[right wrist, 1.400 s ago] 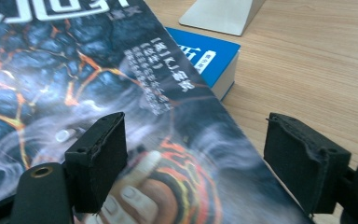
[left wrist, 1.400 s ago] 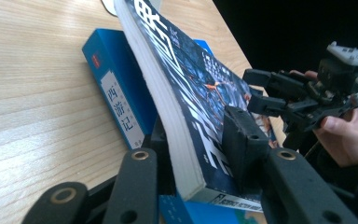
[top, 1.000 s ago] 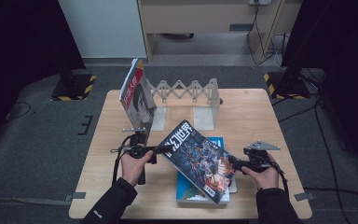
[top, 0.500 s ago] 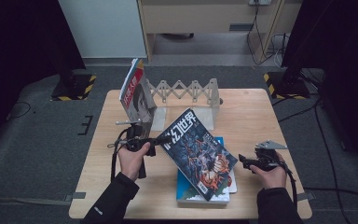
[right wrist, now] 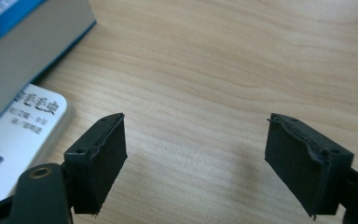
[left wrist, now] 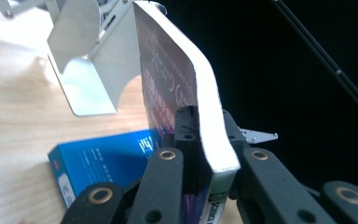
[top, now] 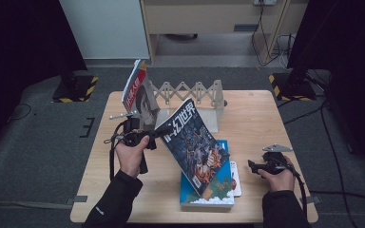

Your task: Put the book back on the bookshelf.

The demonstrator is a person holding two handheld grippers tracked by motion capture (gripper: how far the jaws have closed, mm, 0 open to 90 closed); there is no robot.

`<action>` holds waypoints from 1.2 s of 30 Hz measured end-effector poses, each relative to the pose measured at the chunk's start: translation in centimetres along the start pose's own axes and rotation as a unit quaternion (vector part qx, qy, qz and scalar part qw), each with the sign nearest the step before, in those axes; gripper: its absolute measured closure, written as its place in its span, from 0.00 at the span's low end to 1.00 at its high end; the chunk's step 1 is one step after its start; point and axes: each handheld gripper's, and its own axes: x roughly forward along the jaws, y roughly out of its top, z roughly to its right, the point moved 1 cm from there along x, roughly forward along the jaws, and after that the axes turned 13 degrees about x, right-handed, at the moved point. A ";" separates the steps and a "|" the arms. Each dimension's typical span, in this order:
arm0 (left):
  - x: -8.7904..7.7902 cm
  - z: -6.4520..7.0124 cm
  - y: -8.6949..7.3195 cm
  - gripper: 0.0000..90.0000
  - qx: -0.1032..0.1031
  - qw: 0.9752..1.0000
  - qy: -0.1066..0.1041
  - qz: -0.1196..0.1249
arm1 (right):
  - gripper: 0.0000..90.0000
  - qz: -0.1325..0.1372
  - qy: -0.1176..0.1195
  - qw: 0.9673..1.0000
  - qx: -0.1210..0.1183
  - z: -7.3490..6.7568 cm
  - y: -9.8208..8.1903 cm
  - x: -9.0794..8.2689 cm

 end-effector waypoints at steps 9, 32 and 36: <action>-1.1 1.1 1.8 0.91 0.051 0.998 0.022 0.029 | 0.22 -0.022 -0.011 1.000 0.005 0.6 -0.4 0.6; -5.7 2.1 6.4 0.91 0.115 0.984 0.102 0.086 | 0.10 0.000 -0.017 1.000 0.013 0.7 -1.1 1.2; -6.2 2.0 7.1 0.91 0.122 0.982 0.118 0.087 | 0.08 0.007 -0.014 1.000 0.017 0.6 -1.2 1.3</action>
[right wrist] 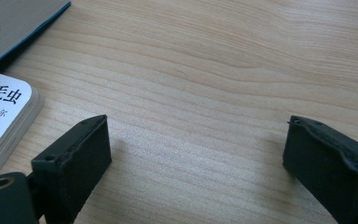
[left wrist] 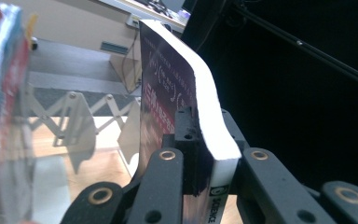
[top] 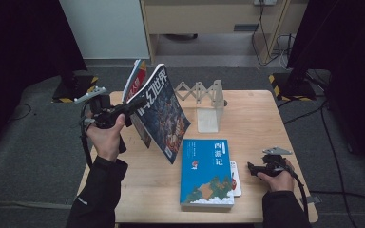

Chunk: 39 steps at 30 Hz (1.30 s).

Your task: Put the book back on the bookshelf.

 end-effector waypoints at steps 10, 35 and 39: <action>-0.6 -1.0 1.6 0.91 0.017 0.999 0.042 0.008 | 0.06 0.013 0.005 1.000 -0.002 0.1 -0.3 0.1; 2.3 -3.6 2.2 0.91 0.056 0.988 0.147 -0.007 | 0.06 0.013 0.005 1.000 -0.003 0.1 -0.3 0.1; 2.9 -3.8 1.9 0.91 0.061 0.986 0.153 -0.007 | 0.05 0.011 0.007 1.000 -0.003 0.1 -0.3 0.1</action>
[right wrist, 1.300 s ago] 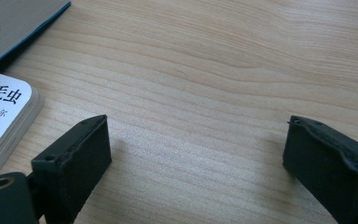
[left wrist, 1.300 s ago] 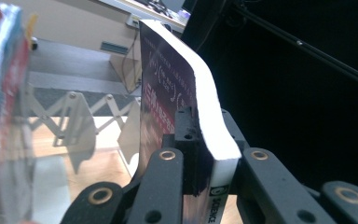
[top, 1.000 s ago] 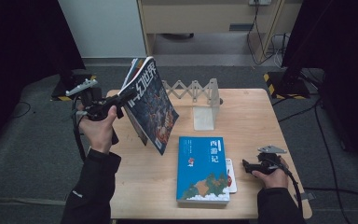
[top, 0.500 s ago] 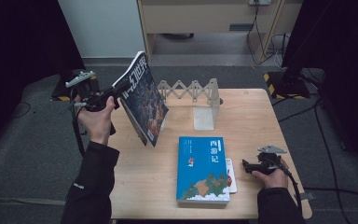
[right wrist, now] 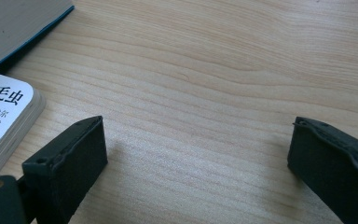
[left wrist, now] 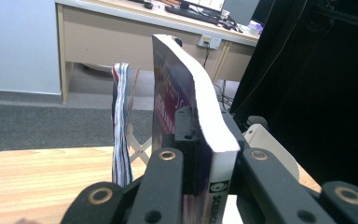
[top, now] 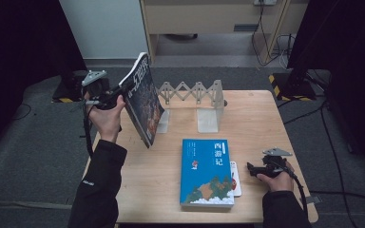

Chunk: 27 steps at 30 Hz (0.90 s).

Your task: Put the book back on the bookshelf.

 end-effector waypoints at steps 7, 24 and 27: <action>1.0 0.1 -1.1 0.91 0.001 1.000 0.007 -0.010 | 0.05 0.000 0.000 1.000 0.000 0.0 0.0 0.0; 2.5 0.9 -3.6 0.91 0.007 1.000 0.020 -0.017 | 0.05 0.000 -0.001 1.000 0.000 0.0 0.0 0.0; 2.4 1.1 -4.0 0.91 0.010 1.000 0.019 -0.018 | 0.05 0.000 -0.001 1.000 0.000 0.0 0.0 0.0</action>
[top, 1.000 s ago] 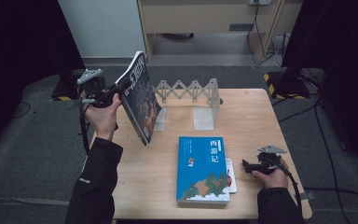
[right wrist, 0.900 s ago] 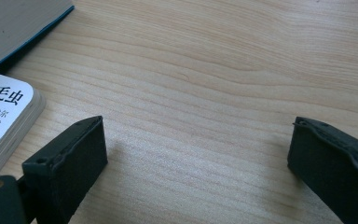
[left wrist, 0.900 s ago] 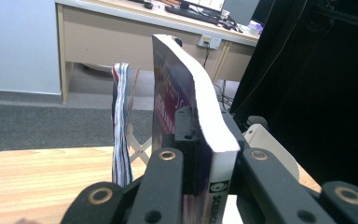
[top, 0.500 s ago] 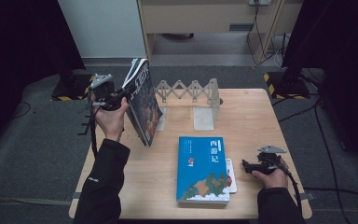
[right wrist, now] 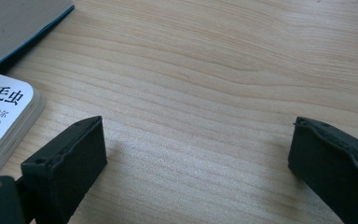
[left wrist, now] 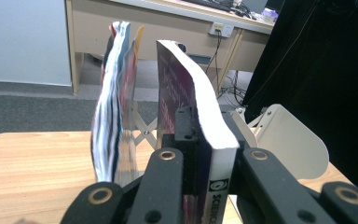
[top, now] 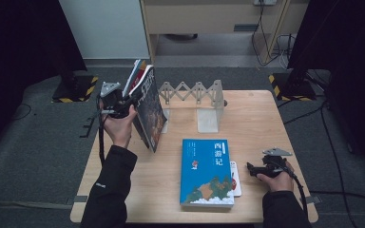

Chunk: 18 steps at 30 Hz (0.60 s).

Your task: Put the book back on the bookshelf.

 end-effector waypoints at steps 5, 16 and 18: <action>-0.1 0.0 -0.8 0.91 -0.004 1.000 -0.005 -0.005 | 0.05 0.001 0.000 1.000 0.000 0.0 0.0 0.0; -1.1 0.0 -1.6 0.90 0.009 1.000 -0.009 -0.017 | 0.05 0.001 0.000 1.000 0.000 0.0 0.0 0.0; -1.4 0.0 -1.9 0.90 0.014 1.000 -0.009 -0.022 | 0.05 0.001 0.000 1.000 0.000 0.0 0.0 0.0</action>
